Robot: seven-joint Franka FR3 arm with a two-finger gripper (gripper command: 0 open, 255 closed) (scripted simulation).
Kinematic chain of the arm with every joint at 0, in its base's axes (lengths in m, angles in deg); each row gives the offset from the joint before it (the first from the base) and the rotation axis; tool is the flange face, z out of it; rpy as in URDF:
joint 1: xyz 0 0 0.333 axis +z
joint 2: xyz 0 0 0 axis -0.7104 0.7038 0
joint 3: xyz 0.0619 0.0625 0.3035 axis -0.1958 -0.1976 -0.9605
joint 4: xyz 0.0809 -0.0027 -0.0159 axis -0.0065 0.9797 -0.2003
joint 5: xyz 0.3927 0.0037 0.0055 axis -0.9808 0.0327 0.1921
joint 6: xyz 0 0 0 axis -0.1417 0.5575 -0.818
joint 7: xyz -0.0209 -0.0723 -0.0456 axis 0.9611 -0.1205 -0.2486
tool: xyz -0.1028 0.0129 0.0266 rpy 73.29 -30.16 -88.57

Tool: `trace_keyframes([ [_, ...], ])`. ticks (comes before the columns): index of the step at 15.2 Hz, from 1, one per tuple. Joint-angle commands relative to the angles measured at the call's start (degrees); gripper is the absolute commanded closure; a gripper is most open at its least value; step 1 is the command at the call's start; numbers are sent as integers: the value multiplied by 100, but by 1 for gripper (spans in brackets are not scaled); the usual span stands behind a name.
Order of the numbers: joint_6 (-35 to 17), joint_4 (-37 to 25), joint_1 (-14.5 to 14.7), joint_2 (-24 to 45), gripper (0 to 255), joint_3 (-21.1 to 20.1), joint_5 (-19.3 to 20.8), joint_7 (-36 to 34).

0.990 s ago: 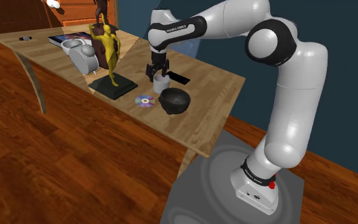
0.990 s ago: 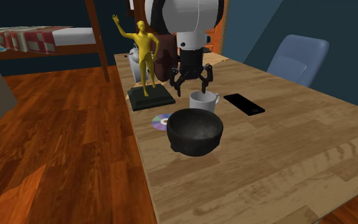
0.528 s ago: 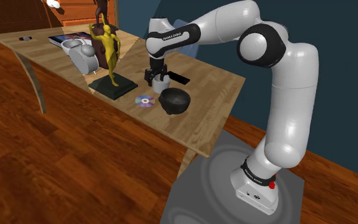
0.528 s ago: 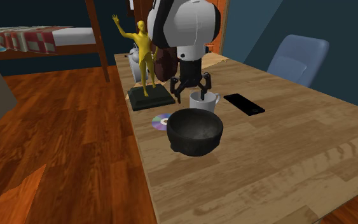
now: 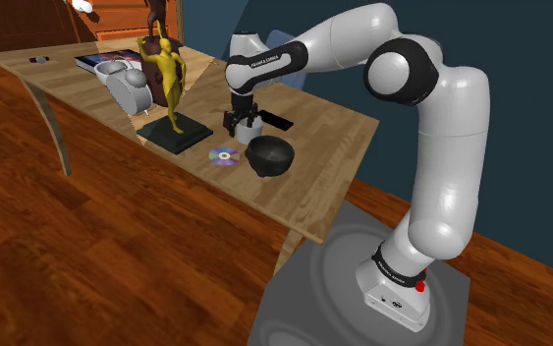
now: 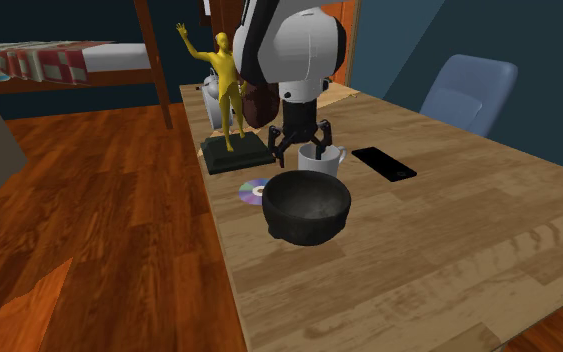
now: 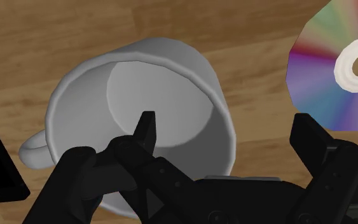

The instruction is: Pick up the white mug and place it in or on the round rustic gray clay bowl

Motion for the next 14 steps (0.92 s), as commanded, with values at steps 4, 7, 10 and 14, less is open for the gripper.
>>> trace_keyframes([
  [4,0,0,0,0,255,0,0,0],
  [7,0,0,0,0,255,0,0,0],
  [10,0,0,0,0,255,0,0,0],
  [14,186,-90,1,-97,255,0,-2,8],
])
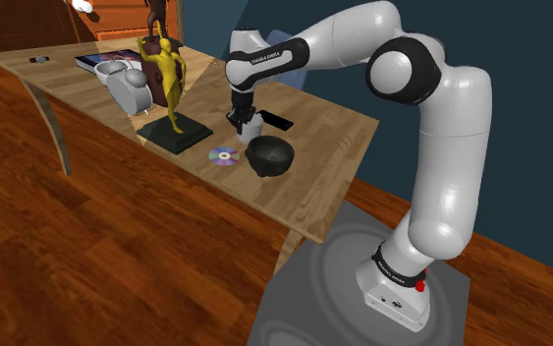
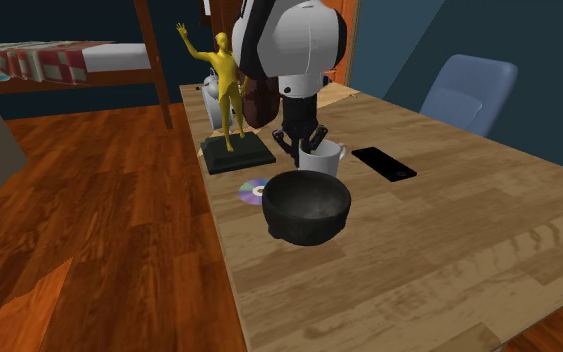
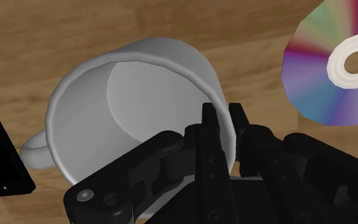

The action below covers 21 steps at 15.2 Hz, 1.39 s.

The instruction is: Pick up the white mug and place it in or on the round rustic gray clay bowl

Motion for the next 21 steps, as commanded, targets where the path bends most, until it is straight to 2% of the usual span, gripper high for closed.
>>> trace_keyframes([
  [1,134,-78,-3,-56,255,1,-2,9],
  [21,1503,-1080,2,-424,255,0,-15,66],
])
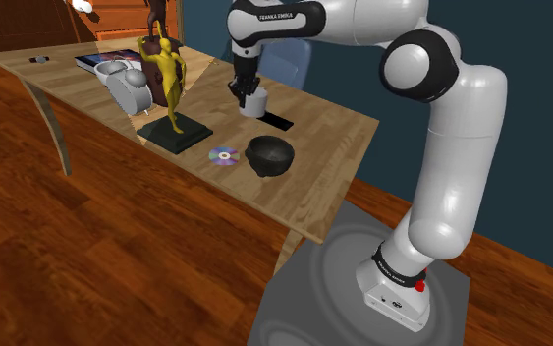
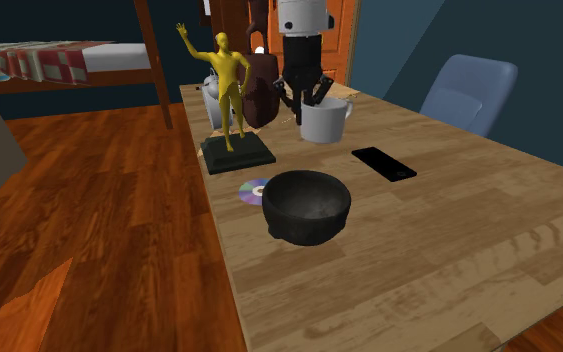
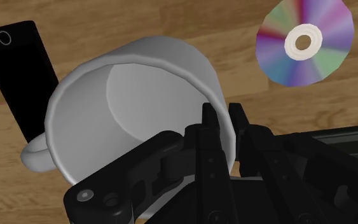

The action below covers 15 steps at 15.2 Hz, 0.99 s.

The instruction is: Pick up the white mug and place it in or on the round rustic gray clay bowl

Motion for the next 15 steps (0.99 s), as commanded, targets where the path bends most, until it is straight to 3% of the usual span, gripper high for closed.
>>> trace_keyframes([
  [1,163,-169,0,7,255,0,-2,7],
  [9,739,-750,1,12,255,1,-6,30],
  [15,207,1291,189,-1484,255,-96,38,-278],
])
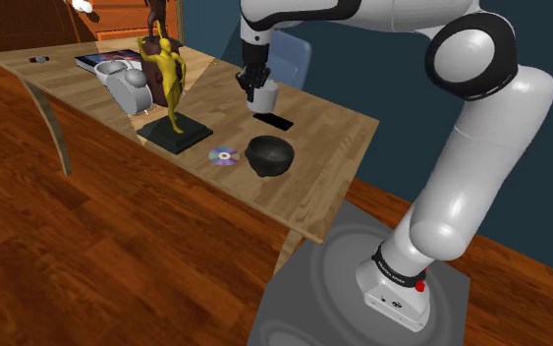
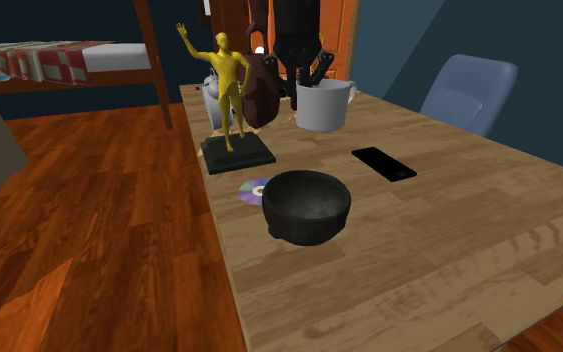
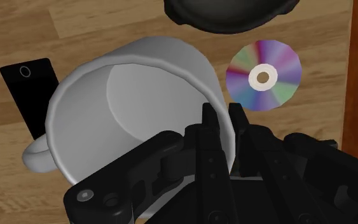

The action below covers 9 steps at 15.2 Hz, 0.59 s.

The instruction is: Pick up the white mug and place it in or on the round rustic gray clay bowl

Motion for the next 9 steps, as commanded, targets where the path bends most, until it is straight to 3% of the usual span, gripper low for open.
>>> trace_keyframes([
  [1,-118,590,47,-471,255,-32,7,-86],
  [9,-363,2434,261,-2051,255,-251,-39,-513],
])
